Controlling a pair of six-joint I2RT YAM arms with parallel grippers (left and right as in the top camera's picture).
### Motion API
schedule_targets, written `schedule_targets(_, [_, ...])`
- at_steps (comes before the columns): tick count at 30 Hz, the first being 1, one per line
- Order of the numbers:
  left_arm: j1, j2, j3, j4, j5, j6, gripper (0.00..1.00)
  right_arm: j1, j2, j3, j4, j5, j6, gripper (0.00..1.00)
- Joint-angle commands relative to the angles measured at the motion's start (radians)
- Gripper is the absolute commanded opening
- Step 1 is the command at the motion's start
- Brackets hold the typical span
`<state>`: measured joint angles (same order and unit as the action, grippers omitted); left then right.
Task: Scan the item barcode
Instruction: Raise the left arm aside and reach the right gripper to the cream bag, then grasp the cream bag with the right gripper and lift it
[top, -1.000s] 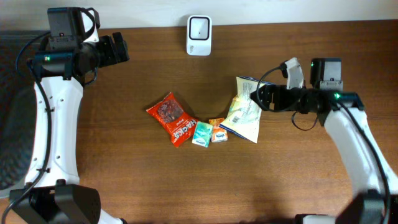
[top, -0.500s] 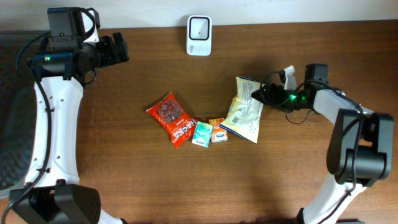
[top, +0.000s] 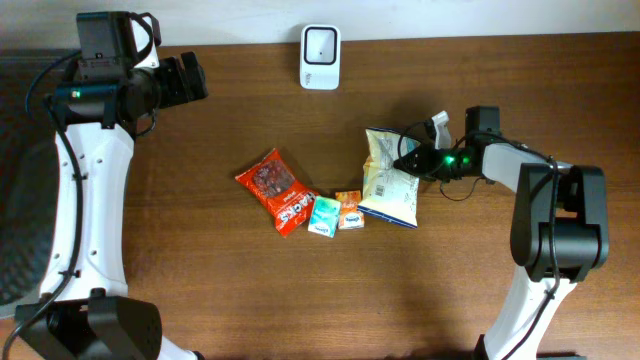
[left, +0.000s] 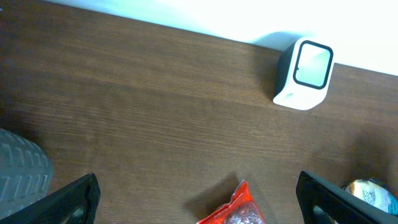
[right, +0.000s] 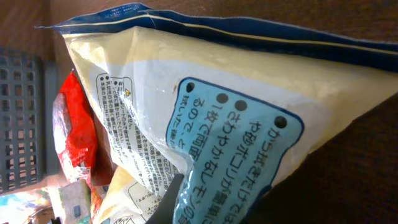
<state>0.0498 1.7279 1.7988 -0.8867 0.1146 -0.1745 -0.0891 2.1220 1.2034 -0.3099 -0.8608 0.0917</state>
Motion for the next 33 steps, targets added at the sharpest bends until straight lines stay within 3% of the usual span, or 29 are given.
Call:
schedule_targets(1, [-0.001, 0.005, 0.002, 0.002, -0.004, 0.020, 0.99, -0.044, 0.039, -0.034, -0.041, 0.034, -0.006, 0.04])
schedule_targets(6, [-0.001, 0.005, 0.002, 0.002, -0.004, 0.020, 0.99, -0.108, -0.085, -0.032, -0.094, -0.111, -0.010, 0.04])
schedule_targets(10, [-0.001, 0.005, 0.002, 0.002, -0.004, 0.019, 0.99, -0.115, -0.266, -0.032, -0.167, -0.115, -0.070, 0.04])
schedule_targets(16, [-0.001, 0.005, 0.002, 0.002, -0.004, 0.020, 0.99, -0.108, -0.671, -0.032, -0.202, -0.021, -0.062, 0.04])
schedule_targets(21, [-0.001, 0.005, 0.002, 0.002, -0.004, 0.020, 0.99, -0.106, -0.895, -0.032, -0.218, 0.089, -0.001, 0.04])
schedule_targets(29, [-0.001, 0.005, 0.002, 0.002, -0.004, 0.020, 0.99, -0.106, -0.969, -0.032, -0.255, 0.099, 0.023, 0.04])
schedule_targets(33, [-0.001, 0.005, 0.002, 0.002, -0.004, 0.020, 0.99, -0.039, -0.967, -0.016, -0.257, 0.217, 0.079, 0.04])
